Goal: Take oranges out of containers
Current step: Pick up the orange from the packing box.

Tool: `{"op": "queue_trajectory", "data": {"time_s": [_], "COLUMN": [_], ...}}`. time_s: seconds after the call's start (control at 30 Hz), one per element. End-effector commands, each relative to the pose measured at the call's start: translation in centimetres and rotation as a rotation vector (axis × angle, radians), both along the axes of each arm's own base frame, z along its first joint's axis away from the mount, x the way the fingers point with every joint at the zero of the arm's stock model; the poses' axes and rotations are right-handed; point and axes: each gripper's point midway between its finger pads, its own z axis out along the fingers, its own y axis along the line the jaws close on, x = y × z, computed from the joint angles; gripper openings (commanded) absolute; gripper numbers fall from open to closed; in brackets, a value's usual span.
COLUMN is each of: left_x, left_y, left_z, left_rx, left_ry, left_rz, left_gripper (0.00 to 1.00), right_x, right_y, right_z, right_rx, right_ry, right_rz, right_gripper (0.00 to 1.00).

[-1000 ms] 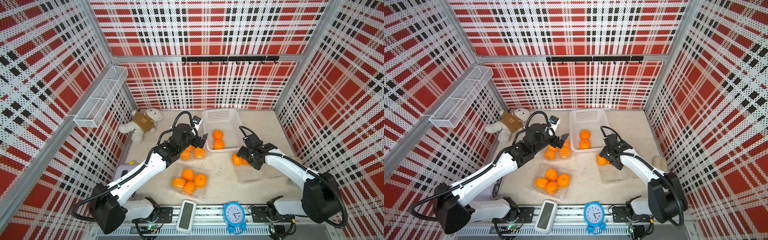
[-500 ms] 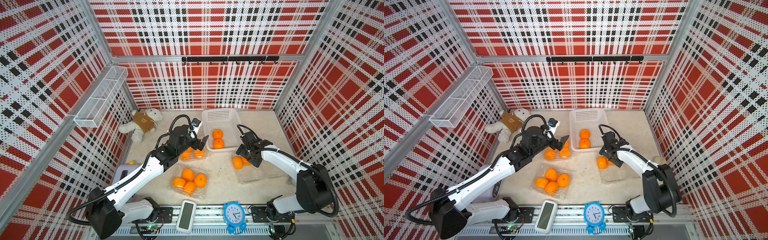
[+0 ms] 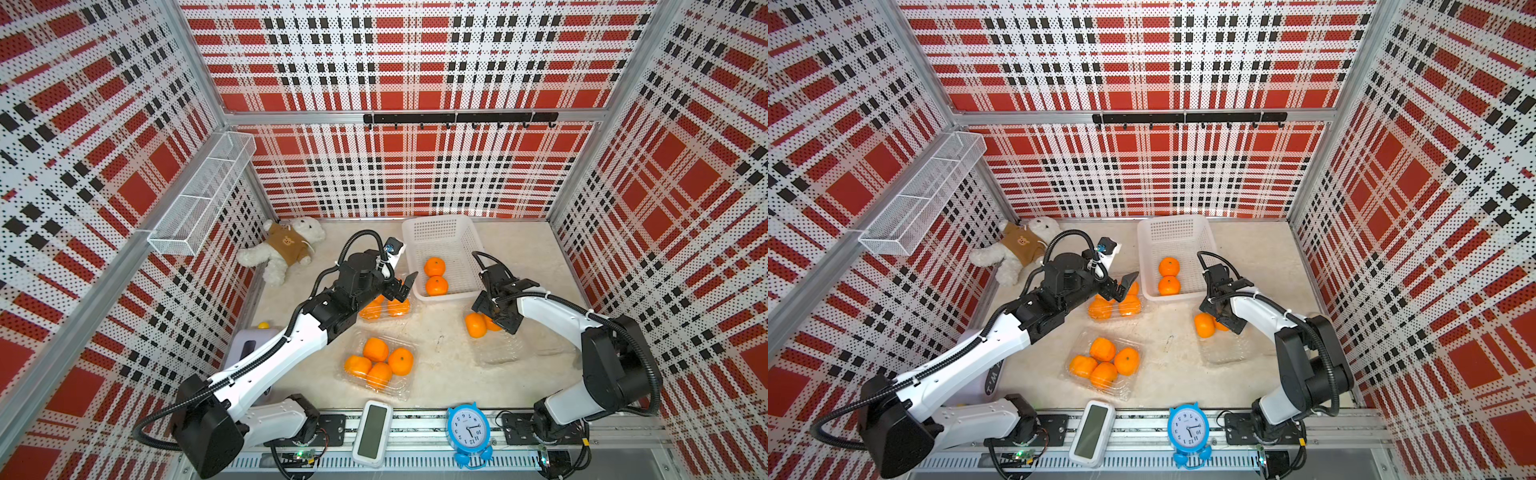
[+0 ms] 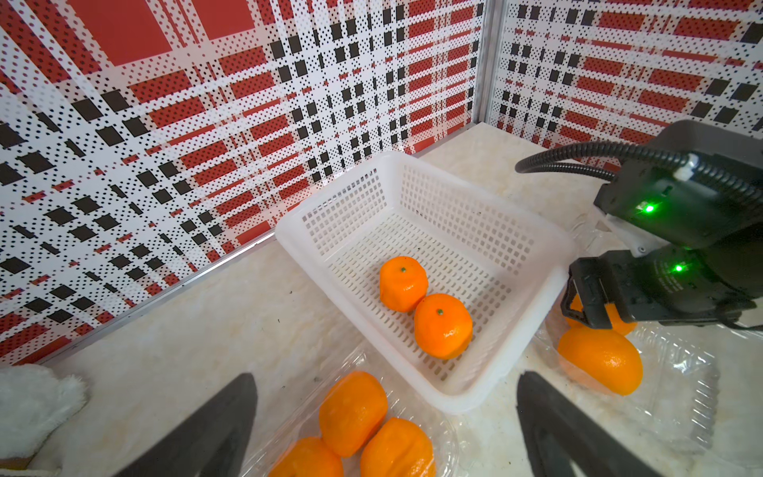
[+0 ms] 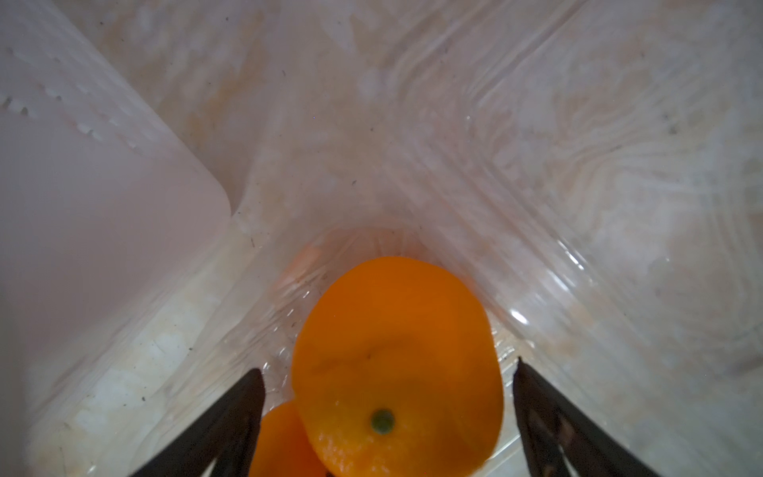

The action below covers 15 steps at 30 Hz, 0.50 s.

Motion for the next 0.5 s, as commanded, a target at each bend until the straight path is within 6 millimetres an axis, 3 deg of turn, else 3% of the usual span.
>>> {"op": "queue_trajectory", "data": {"time_s": [0.0, 0.27, 0.37, 0.47], "left_x": [-0.5, -0.7, -0.9, -0.9], "left_y": [0.0, 0.2, 0.6, 1.2], "left_z": [1.1, 1.1, 1.3, 1.1], "left_rx": [-0.002, 0.017, 0.025, 0.029], "left_ry": [-0.019, -0.013, -0.011, -0.005], "left_rz": [-0.015, -0.011, 0.001, 0.028], "left_gripper": [0.99, 0.99, 1.00, 0.99], "right_x": [0.7, 0.8, 0.2, -0.5], "right_y": [-0.3, -0.9, -1.0, -0.7], "right_z": [-0.4, 1.1, 3.5, 7.4], "right_rx": [-0.024, -0.071, -0.069, -0.042], "right_ry": [-0.029, -0.048, -0.080, -0.163], "right_rz": [0.006, 0.062, 0.106, 0.179], "right_gripper": [0.84, 0.62, 0.56, 0.49]}}
